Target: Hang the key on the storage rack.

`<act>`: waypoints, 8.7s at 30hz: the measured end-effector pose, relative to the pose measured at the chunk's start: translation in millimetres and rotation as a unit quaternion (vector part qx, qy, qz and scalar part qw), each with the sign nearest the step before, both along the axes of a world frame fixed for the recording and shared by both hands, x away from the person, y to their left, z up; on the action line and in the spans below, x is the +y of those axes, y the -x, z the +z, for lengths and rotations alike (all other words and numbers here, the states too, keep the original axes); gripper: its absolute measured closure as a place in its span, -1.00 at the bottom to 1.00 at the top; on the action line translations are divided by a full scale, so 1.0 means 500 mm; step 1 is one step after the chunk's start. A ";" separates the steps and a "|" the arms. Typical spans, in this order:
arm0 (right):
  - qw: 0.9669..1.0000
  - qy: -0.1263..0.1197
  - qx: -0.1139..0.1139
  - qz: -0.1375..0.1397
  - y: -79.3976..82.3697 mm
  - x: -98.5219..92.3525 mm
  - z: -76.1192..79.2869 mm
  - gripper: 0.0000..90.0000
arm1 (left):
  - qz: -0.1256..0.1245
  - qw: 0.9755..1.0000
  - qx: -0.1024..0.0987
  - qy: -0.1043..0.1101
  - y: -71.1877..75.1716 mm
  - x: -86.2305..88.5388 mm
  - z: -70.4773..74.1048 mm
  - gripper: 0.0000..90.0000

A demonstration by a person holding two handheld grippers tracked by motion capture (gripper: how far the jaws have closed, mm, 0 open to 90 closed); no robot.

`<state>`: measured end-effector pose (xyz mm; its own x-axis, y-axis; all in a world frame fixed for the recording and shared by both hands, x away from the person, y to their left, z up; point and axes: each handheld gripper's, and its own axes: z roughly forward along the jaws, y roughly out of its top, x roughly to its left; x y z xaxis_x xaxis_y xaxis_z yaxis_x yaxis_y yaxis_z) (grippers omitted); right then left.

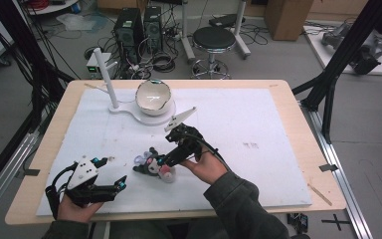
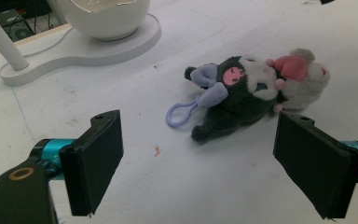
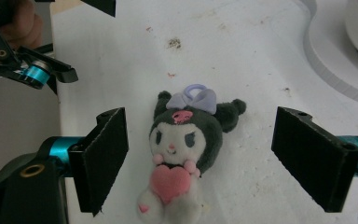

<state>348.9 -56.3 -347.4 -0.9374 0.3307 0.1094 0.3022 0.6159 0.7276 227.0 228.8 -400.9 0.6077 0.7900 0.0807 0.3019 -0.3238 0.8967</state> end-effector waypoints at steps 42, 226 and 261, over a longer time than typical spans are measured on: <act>0.998 0.061 0.026 0.012 0.000 0.081 -0.091 -0.48 | -0.002 1.000 -0.001 -0.001 0.001 0.000 0.001 -0.64; 0.997 -0.077 -0.008 -0.016 -0.276 0.302 0.204 -0.11 | -0.003 1.000 -0.006 0.001 -0.005 0.004 -0.002 -0.64; 0.997 -0.061 -0.007 -0.055 -0.320 0.346 0.166 -0.11 | -0.003 1.000 -0.007 0.000 -0.003 0.007 -0.001 -0.64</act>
